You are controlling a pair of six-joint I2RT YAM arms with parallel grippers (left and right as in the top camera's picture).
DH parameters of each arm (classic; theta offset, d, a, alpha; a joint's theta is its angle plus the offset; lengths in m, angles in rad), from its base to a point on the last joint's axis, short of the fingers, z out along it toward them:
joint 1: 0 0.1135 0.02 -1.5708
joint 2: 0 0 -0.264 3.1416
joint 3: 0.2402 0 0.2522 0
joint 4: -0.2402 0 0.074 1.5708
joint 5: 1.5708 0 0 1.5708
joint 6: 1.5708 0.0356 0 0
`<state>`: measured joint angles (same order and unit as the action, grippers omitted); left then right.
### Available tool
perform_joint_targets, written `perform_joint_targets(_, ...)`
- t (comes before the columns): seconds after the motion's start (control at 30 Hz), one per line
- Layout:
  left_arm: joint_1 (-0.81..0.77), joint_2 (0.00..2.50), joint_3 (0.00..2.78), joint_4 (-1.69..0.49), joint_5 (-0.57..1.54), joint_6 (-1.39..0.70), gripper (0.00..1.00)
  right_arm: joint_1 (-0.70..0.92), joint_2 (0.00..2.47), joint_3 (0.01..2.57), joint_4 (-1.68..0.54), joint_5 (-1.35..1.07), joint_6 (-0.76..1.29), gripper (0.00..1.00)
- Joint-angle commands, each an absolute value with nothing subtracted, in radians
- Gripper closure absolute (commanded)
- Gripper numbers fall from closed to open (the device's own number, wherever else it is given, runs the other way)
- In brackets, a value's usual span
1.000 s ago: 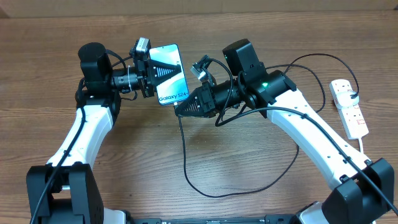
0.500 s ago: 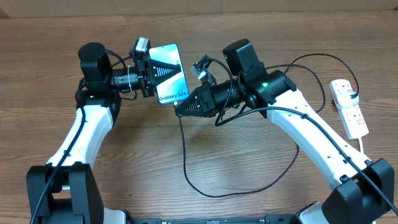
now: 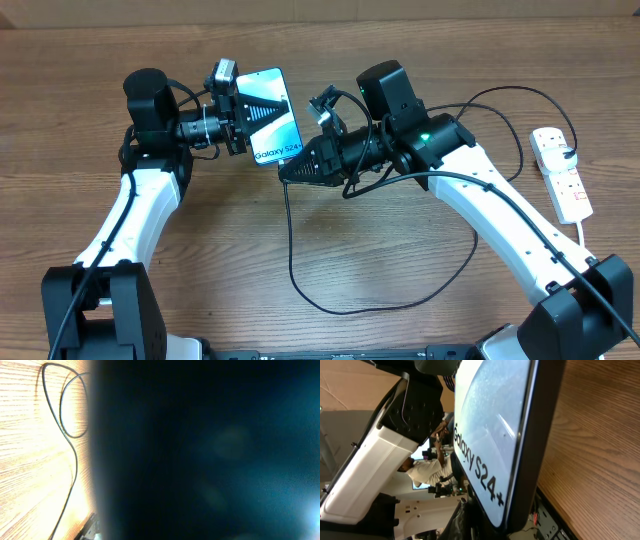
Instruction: Plug charger to phone and switch on socket
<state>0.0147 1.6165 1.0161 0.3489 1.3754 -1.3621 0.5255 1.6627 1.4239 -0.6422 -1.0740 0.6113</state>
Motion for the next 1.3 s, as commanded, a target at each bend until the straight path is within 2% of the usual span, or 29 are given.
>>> perform_joint_targets(0.0, 0.006, 1.576, 1.028, 0.357, 1.465, -1.361, 0.96, 0.515, 1.665, 1.423, -0.606, -0.990, 0.656, 0.96)
perform_joint_targets(0.77, 0.006, 1.576, 1.028, 0.357, 1.580, -1.282, 0.96, 0.513, 1.665, 1.423, -0.596, -0.992, 0.619, 0.96)
perform_joint_targets(1.27, 0.006, 1.576, 1.028, 0.356, 1.576, -1.279, 0.96, 0.470, 1.665, 1.423, -0.628, -1.028, 0.572, 0.96)
